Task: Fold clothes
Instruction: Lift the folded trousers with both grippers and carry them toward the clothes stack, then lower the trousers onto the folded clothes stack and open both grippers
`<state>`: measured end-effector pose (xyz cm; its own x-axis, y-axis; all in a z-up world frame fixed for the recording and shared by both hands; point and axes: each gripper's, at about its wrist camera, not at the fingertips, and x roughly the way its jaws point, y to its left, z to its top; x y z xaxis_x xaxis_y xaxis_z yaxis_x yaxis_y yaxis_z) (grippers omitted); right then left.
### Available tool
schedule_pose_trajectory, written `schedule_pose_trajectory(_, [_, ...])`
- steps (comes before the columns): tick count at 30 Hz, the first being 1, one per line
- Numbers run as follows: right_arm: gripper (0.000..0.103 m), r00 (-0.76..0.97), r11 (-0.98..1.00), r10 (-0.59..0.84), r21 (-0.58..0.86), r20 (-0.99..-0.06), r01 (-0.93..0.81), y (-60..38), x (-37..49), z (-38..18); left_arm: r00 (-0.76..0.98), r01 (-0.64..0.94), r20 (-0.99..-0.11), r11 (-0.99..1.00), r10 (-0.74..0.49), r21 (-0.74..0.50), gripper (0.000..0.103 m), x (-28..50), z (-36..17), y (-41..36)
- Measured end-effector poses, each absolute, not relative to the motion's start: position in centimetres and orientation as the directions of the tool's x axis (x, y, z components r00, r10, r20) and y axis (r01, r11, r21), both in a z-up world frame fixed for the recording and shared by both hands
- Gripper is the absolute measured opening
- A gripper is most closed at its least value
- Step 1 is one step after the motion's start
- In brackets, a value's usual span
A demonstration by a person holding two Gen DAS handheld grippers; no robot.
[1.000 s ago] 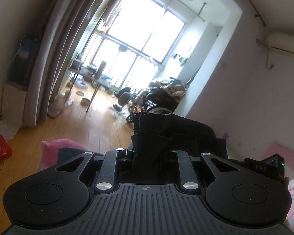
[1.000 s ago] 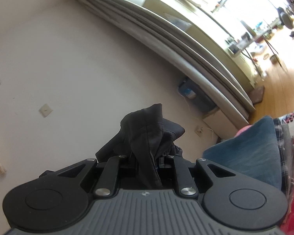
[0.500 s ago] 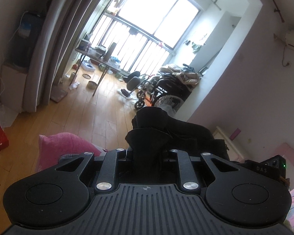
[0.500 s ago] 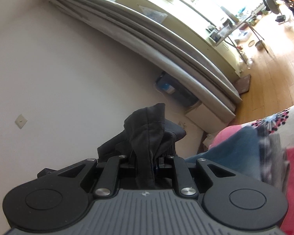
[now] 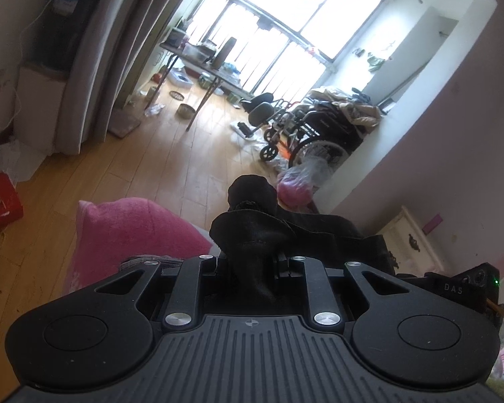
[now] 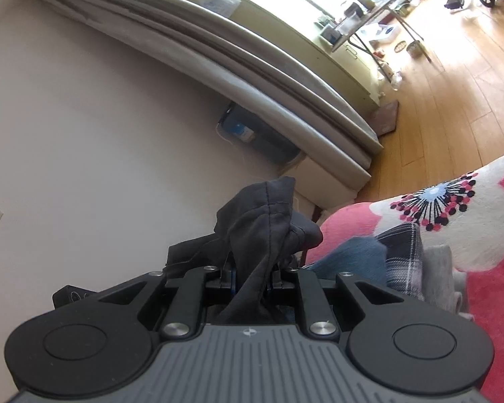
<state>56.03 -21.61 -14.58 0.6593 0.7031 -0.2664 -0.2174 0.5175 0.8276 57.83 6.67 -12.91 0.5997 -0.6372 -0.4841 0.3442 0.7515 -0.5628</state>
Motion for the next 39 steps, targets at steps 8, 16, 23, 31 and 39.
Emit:
schedule_pose_trajectory(8, [0.046, 0.705, 0.399, 0.675, 0.912, -0.22, -0.097, -25.2, 56.4, -17.7, 0.594, 0.219, -0.496, 0.72, -0.633, -0.658, 0.05, 58.6, -12.7, 9.0])
schedule_pose_trajectory(16, [0.04, 0.771, 0.611, 0.608, 0.732, -0.189, -0.302, -26.0, 52.2, -11.3, 0.687, 0.233, -0.435, 0.744, -0.582, -0.626, 0.053, 55.5, -7.6, 11.6])
schedule_pose_trajectory(23, [0.025, 0.634, 0.8, 0.599, 0.326, -0.489, -0.504, -17.0, 52.6, -10.2, 0.582, 0.303, -0.533, 0.771, -0.615, -0.56, 0.053, 51.6, -9.4, 8.6])
schedule_pose_trajectory(31, [0.028, 0.771, 0.828, 0.502, 0.475, -0.392, -0.298, -22.5, 52.9, -10.4, 0.671, 0.19, -0.5, 0.779, -0.548, -0.598, 0.052, 53.1, -8.6, 10.9])
schedule_pose_trajectory(39, [0.028, 0.686, 0.856, 0.492, 0.439, -0.536, -0.272, -18.4, 57.3, -10.7, 0.66, 0.145, -0.601, 0.862, -0.451, -0.486, 0.053, 57.8, -8.7, 7.9])
